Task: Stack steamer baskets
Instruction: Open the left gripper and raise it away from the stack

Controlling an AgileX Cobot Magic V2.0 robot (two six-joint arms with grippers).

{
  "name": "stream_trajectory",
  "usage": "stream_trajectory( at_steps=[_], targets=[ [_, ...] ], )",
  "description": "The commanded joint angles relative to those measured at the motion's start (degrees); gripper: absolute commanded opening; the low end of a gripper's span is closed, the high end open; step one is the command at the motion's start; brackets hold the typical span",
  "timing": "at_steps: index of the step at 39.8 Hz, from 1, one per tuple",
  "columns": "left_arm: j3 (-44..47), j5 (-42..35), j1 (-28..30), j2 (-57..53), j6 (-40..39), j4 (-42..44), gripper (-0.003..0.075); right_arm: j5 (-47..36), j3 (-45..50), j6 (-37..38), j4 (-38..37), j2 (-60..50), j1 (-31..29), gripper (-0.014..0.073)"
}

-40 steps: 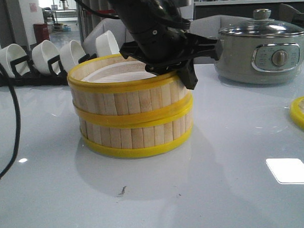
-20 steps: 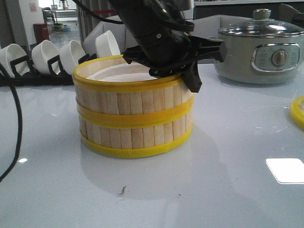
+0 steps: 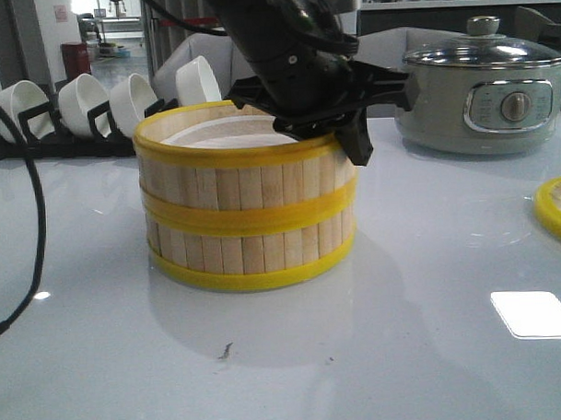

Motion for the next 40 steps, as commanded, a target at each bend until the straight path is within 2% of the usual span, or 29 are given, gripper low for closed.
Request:
stream_trajectory(
  at_steps=[1,5,15,18,20,23,25,28,40],
  targets=[
    [-3.4,-3.37,-0.56,-5.33,0.34,0.19,0.034,-4.21,-2.32,-0.4,-0.43,-0.41,-0.22,0.0426],
    [-4.84,-2.55,-0.56,-5.4,0.34,0.18,0.0408,-4.27,-2.32,-0.4,-0.43,-0.41,-0.22,0.0426],
    [-6.52,-1.24,-0.19,-6.31,0.34,2.01,0.041,-4.27,-2.32,-0.4,-0.43,-0.41,-0.22,0.0426],
    [-7.49,-0.55,1.08,-7.22,0.34,2.05,0.0381,-4.27,-2.32,-0.4,-0.43,-0.41,-0.22,0.0426],
    [-8.55,0.09,2.52,-8.04,0.34,2.05,0.0324,-4.27,-2.32,-0.4,-0.43,-0.41,-0.22,0.0426],
    [-9.89,1.46,5.16,-9.61,0.34,2.05,0.019,-4.27,-2.32,-0.4,-0.43,-0.41,-0.22,0.0426],
    [-10.5,2.21,7.82,-11.01,0.34,2.05,0.0073,-4.27,-2.32,-0.4,-0.43,-0.41,-0.22,0.0426],
    [-10.64,2.49,11.64,-13.92,0.34,2.05,0.0106,-4.27,-2.32,-0.4,-0.43,-0.41,-0.22,0.0426],
    [-8.21,8.37,31.61,-28.55,0.35,2.42,0.0087,-4.27,-2.32,-0.4,-0.43,-0.41,-0.22,0.0426]
  ],
)
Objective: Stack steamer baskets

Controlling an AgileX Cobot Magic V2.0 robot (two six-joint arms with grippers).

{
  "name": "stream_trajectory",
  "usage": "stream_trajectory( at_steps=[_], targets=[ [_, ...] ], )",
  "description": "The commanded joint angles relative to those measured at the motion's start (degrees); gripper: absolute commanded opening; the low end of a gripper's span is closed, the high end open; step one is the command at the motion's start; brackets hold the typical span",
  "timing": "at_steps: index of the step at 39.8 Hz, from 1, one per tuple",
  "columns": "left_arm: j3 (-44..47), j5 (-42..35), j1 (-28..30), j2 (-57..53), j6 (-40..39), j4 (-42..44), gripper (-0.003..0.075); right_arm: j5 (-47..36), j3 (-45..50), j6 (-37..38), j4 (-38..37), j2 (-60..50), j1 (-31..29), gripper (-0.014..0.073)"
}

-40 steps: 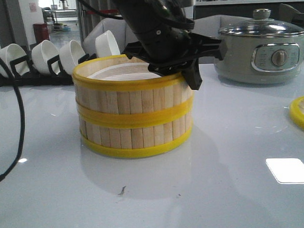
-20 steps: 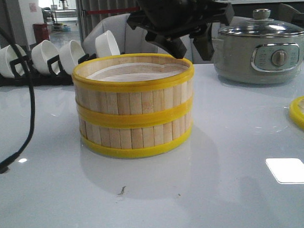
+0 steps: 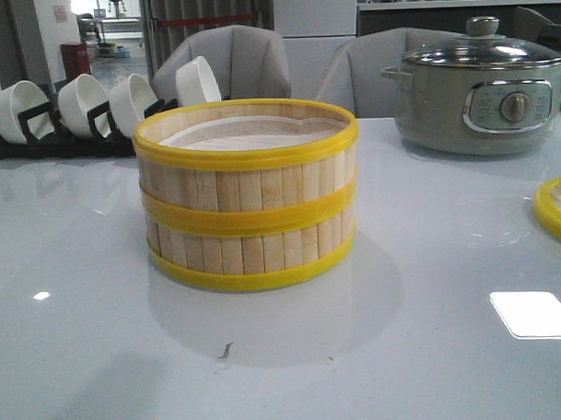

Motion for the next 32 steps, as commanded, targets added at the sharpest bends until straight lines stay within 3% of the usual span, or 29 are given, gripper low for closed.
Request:
stream_trajectory(
  at_steps=[1,9,15,24,32],
  targets=[
    [0.66,-2.65,4.38,-8.37,0.08,-0.33,0.0087,-4.27,-2.32,-0.4,-0.43,-0.41,-0.22,0.0426],
    [12.63,-5.39,9.64,-22.17,0.41,3.13,0.0087,-4.27,-2.32,-0.4,-0.43,-0.41,-0.22,0.0426],
    [25.57,-7.6,9.53,-33.2,0.41,3.42,0.0087,-4.47,-2.32,-0.4,-0.43,-0.41,-0.22,0.0426],
    [49.15,-18.03,6.06,-49.85,0.41,3.21,0.0087,-4.45,-2.32,-0.4,-0.43,-0.41,-0.22,0.0426],
    [66.57,-22.88,5.21,-62.11,0.41,2.1,0.0087,-3.9,-2.32,-0.4,-0.43,-0.41,-0.22,0.0426]
  ],
)
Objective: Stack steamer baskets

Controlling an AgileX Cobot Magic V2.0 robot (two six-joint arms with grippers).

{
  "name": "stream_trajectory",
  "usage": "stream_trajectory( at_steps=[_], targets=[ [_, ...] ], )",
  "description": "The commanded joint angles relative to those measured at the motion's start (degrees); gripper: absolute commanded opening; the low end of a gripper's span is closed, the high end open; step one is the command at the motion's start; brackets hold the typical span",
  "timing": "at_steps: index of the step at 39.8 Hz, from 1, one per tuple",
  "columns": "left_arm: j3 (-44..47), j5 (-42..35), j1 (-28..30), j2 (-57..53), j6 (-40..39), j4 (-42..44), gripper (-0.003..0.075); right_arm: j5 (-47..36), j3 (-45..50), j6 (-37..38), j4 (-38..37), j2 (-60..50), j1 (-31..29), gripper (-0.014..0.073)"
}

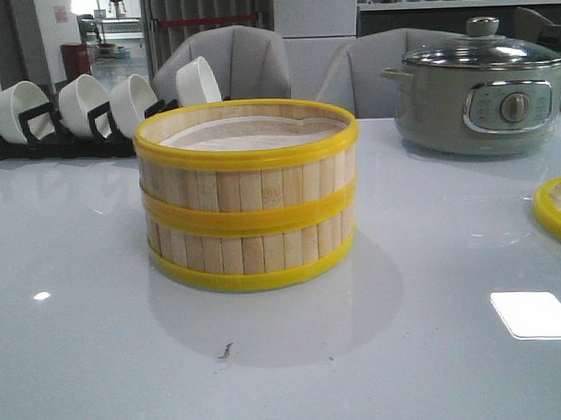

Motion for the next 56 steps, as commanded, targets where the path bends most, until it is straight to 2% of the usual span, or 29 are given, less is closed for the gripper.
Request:
stream_trajectory(
  at_steps=[1,9,25,29,32,36,50,52,56],
  targets=[
    [4.31,-7.25,-0.47,-5.13,0.15,-0.98,0.0087,-3.89,-2.32,-0.4,-0.43,-0.41,-0.22,0.0426],
    [11.69,-9.24,-0.47,-10.68,0.15,-0.98,0.0087,-3.6,-2.32,-0.4,-0.43,-0.41,-0.22,0.0426],
    [12.35,-9.57,-0.47,-10.56,0.15,-0.98,0.0087,-2.41,-2.32,-0.4,-0.43,-0.41,-0.22,0.0414],
    [12.35,-9.57,-0.47,-10.56,0.15,-0.98,0.0087,-1.28,-2.32,-0.4,-0.43,-0.41,-0.22,0.0333],
    [12.35,-9.57,-0.47,-10.56,0.15,-0.98,0.0087,-0.34,-2.32,-0.4,-0.43,-0.41,-0.22,0.0219],
    [12.35,-9.57,-0.47,-10.56,0.15,-0.98,0.0087,0.88,-2.32,-0.4,-0.43,-0.41,-0.22,0.0015],
    [12.35,-9.57,-0.47,-10.56,0.15,-0.98,0.0087,4.68,-2.32,-0.4,-0.43,-0.41,-0.22,0.0061],
    [12.35,-9.57,-0.47,-10.56,0.15,-0.98,0.0087,5.4,-2.32,-0.4,-0.43,-0.41,-0.22,0.0104],
    [12.35,-9.57,-0.47,-10.56,0.15,-0.98,0.0087,6.4,-2.32,-0.4,-0.55,-0.41,-0.22,0.0257]
  ],
)
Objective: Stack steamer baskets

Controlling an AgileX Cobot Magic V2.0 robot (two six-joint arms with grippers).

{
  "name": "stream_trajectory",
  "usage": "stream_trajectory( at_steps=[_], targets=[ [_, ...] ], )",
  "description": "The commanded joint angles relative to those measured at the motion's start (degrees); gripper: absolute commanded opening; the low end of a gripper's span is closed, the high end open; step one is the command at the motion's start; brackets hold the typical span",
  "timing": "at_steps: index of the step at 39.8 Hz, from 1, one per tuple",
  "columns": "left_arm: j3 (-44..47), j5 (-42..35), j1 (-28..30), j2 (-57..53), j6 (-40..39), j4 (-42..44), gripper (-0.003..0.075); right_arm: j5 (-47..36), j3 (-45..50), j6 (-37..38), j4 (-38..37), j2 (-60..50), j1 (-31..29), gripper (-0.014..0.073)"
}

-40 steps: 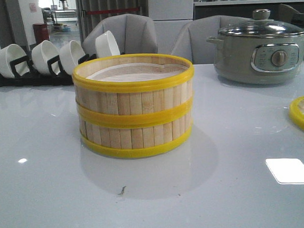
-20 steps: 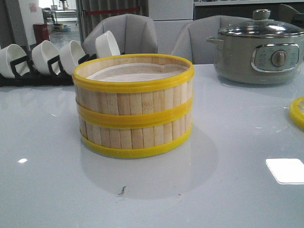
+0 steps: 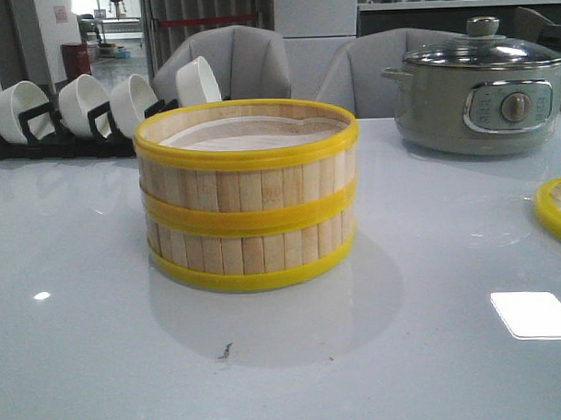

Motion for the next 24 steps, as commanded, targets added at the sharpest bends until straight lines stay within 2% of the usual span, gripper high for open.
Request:
stream_trajectory(
  at_steps=[1,4,9,14,20,24],
  targets=[
    [-1.65,-5.29,-0.47,0.18,0.15,-0.52,0.0087,-2.64,-2.23,-0.4,-0.45,-0.41,-0.22,0.03],
    [-1.65,-5.29,-0.47,0.18,0.15,-0.52,0.0087,-2.64,-2.23,-0.4,-0.73,-0.41,-0.22,0.0364],
    [-1.65,-5.29,-0.47,0.18,0.15,-0.52,0.0087,-2.52,-2.23,-0.4,-2.29,-0.41,-0.22,0.0364],
    [-1.65,-5.29,-0.47,0.18,0.15,-0.52,0.0087,-2.84,-2.23,-0.4,-7.16,1.07,-0.32,0.0363],
    [-1.65,-5.29,-0.47,0.18,0.15,-0.52,0.0087,-4.24,-3.34,-0.4,-10.88,7.63,-1.07,0.0305],
    [-1.65,-5.29,-0.47,0.18,0.15,-0.52,0.0087,-5.8,-5.98,-0.4,-10.88,13.51,-4.42,0.0263]
  ],
)
